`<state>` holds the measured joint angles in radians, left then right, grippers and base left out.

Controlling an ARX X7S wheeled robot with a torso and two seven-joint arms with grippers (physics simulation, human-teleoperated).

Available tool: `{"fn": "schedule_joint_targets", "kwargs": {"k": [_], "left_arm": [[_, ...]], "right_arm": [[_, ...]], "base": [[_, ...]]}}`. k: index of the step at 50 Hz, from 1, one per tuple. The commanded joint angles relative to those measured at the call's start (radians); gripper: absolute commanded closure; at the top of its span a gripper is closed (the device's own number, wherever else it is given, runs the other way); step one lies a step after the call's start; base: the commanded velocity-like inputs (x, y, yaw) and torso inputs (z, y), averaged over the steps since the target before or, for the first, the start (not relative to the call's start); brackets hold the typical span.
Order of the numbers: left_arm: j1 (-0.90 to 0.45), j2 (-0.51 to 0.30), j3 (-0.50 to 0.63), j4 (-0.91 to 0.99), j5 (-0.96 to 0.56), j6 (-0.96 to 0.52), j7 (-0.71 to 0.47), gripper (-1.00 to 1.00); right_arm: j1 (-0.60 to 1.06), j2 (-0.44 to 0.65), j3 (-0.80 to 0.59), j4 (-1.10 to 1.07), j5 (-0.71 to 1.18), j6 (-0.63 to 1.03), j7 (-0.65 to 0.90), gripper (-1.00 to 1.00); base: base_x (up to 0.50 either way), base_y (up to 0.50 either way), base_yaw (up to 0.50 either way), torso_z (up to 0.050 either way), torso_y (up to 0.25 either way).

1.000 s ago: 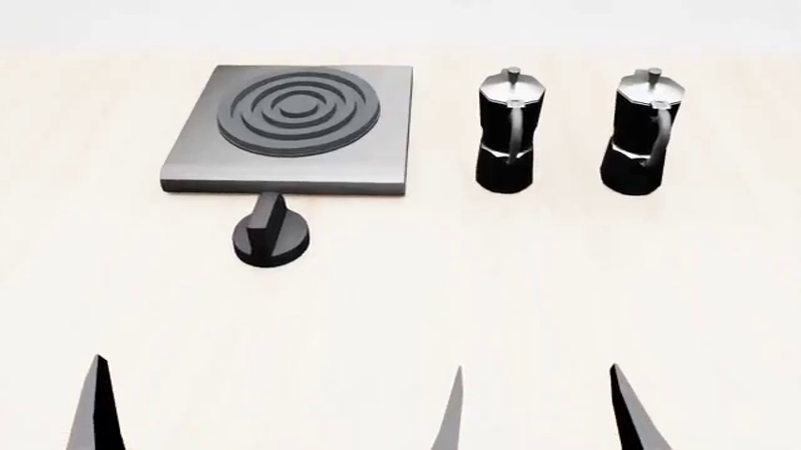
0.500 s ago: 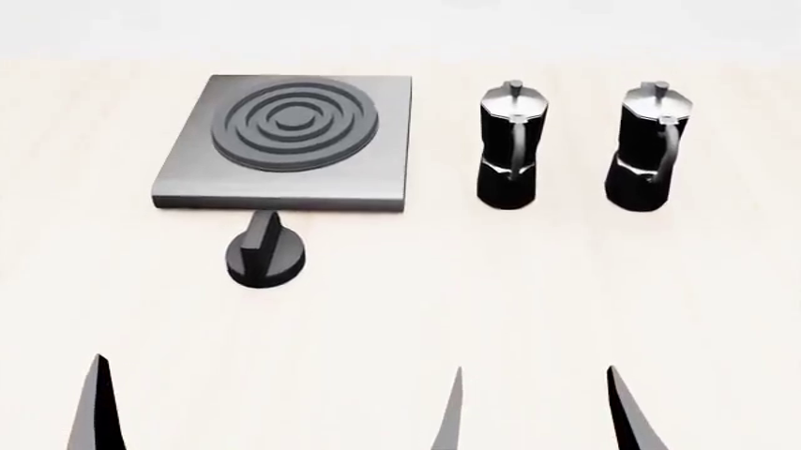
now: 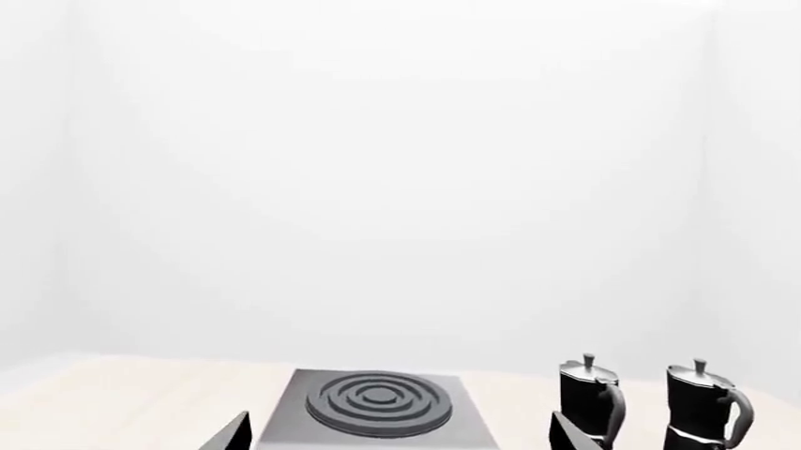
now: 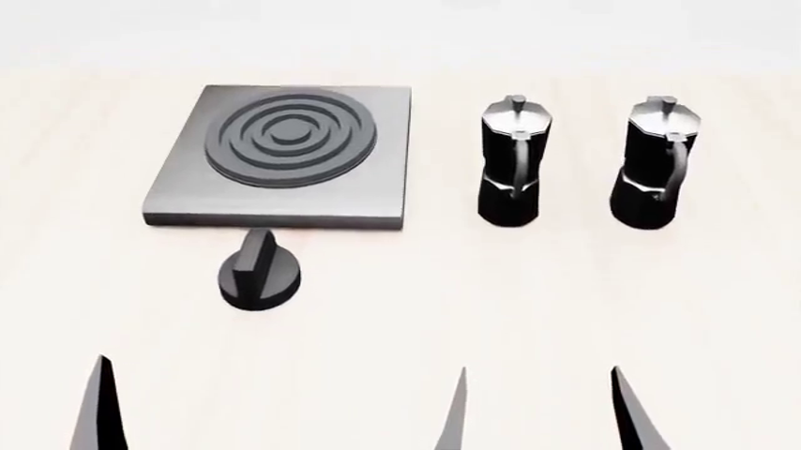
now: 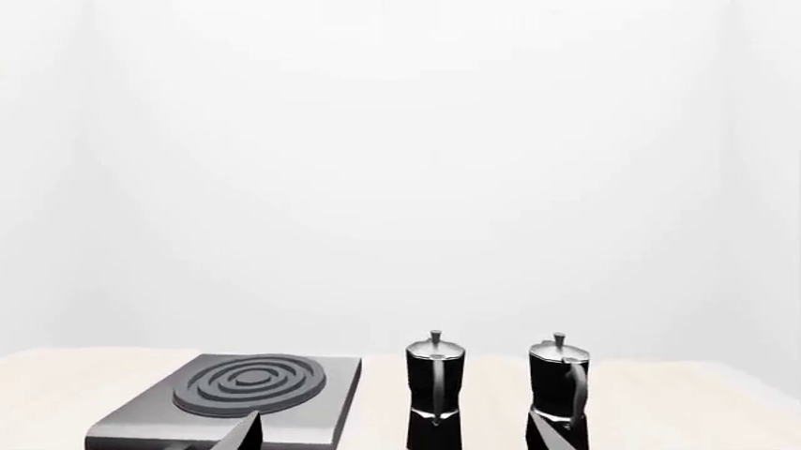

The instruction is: Put both moka pots on the stove.

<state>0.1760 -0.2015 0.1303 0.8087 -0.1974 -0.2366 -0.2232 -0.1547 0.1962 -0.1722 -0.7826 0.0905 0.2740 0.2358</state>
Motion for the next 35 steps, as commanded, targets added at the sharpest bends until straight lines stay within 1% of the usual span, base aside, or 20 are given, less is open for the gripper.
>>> {"fn": "schedule_joint_targets", "kwargs": {"k": [1, 35], "left_arm": [[-0.001, -0.008, 0.005, 0.002, -0.012, 0.000, -0.007, -1.00], [-0.006, -0.043, 0.029, -0.008, -0.032, 0.019, -0.045, -1.00]], "right_arm": [[0.003, 0.008, -0.004, -0.001, 0.002, 0.001, 0.011, -1.00], [0.007, 0.026, -0.029, 0.015, 0.009, -0.008, 0.032, -1.00]], "base": [[0.11, 0.00, 0.00, 0.000, 0.000], [0.11, 0.00, 0.00, 0.000, 0.000]]}}
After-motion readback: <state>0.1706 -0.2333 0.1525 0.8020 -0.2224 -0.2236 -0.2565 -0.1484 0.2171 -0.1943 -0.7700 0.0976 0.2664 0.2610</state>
